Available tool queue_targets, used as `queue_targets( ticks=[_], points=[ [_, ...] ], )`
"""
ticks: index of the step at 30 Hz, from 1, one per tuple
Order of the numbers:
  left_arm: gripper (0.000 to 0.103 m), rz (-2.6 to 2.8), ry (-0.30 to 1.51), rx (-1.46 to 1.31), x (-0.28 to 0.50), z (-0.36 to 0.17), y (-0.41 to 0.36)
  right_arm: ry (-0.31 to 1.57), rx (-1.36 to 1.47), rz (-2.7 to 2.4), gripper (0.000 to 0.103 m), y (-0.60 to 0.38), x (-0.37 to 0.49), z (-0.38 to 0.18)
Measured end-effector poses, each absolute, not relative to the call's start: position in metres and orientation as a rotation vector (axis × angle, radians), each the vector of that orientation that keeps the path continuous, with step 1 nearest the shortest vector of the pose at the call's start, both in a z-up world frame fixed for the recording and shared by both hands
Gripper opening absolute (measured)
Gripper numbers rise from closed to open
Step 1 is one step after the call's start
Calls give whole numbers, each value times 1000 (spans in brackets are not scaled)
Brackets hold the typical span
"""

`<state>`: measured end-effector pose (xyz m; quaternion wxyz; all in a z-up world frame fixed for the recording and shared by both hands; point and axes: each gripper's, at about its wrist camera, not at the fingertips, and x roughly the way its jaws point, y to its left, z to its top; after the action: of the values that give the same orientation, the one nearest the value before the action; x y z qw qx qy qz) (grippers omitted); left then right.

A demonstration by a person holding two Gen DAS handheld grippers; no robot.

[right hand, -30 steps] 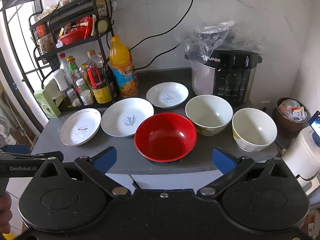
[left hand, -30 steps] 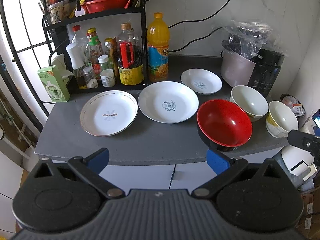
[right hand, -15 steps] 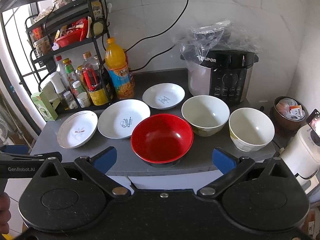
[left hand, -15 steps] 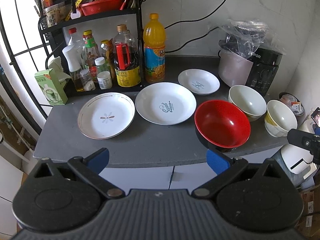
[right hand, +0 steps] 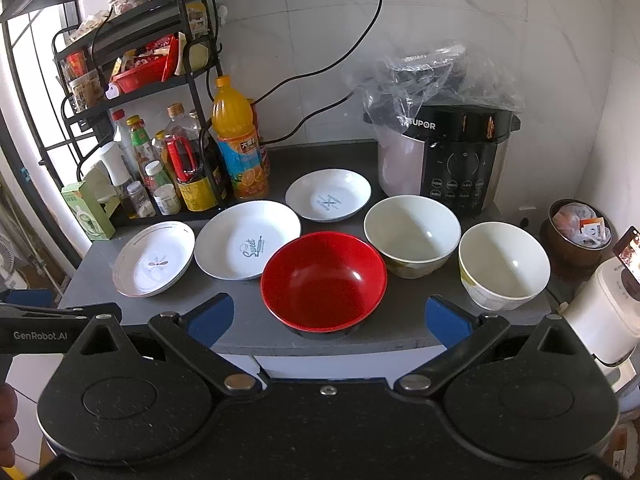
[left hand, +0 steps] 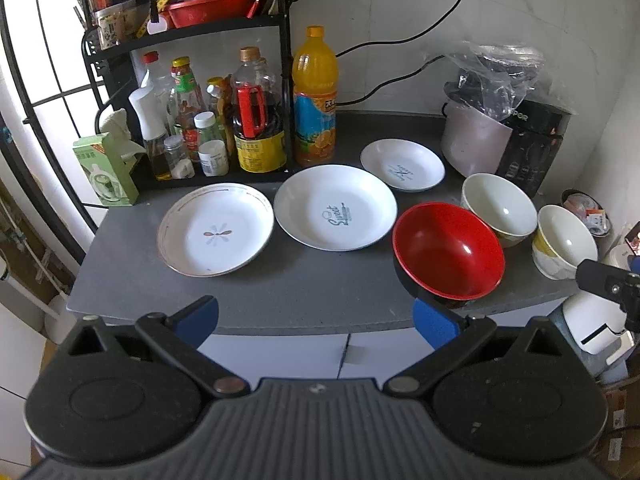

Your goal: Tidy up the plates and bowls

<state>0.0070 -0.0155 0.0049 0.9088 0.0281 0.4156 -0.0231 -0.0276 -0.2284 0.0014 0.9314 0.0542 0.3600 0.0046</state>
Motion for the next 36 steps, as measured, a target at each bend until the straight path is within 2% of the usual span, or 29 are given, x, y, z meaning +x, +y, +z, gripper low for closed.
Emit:
queue_targets(
  ticks=[36],
  points=[
    [103, -18, 873, 15, 21, 17, -21, 746, 76, 21, 103, -234, -20, 7]
  ],
)
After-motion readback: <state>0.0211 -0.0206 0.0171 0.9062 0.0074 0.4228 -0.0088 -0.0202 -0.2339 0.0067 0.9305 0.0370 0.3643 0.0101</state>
